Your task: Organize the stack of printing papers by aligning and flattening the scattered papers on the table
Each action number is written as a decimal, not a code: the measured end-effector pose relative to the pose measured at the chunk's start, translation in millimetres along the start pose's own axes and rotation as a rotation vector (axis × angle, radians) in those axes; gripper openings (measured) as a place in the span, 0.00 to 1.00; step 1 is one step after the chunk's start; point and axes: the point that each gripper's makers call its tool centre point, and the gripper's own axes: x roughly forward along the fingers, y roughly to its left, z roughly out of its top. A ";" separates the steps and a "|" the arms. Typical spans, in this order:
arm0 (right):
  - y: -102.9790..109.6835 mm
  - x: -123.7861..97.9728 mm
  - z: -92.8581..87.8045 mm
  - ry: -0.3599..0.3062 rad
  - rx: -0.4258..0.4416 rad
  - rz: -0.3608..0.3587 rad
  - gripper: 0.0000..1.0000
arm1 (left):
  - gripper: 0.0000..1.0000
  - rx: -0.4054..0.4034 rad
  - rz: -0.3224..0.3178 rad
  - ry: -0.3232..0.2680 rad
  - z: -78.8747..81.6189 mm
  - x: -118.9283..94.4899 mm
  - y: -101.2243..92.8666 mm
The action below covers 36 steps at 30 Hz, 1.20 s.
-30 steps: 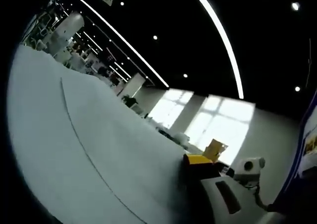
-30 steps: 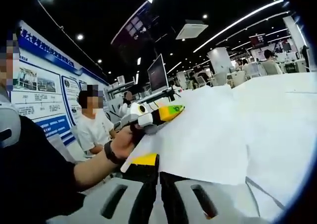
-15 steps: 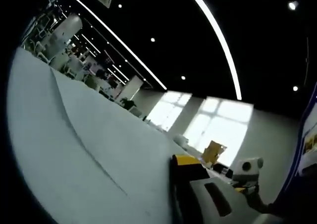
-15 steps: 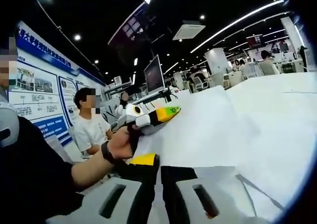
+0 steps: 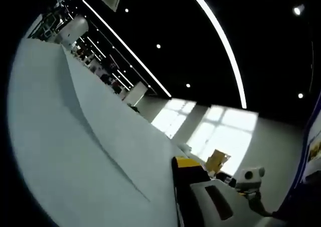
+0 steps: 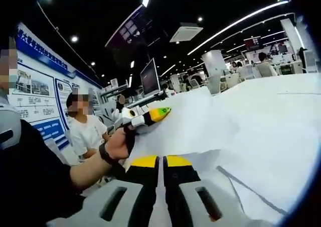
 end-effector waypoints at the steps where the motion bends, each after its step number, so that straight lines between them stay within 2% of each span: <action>1: -3.4 -4.1 1.4 -0.008 0.003 -0.011 0.00 | 0.06 -0.002 0.003 -0.005 0.8 -0.4 0.8; 8: -16.8 -20.7 7.6 -0.053 0.030 -0.058 0.02 | 0.06 -0.009 0.005 -0.020 3.1 -1.8 1.8; 18: -25.3 -34.0 19.0 -0.110 0.072 -0.083 0.08 | 0.06 -0.010 -0.002 -0.007 1.1 -0.8 0.5; 25: -26.4 -35.5 19.3 -0.109 0.087 -0.086 0.12 | 0.06 -0.010 0.000 -0.007 2.3 -1.2 3.5; 36: -24.6 -38.4 21.8 -0.118 0.098 -0.091 0.25 | 0.06 -0.011 0.005 -0.006 0.1 -1.1 -0.4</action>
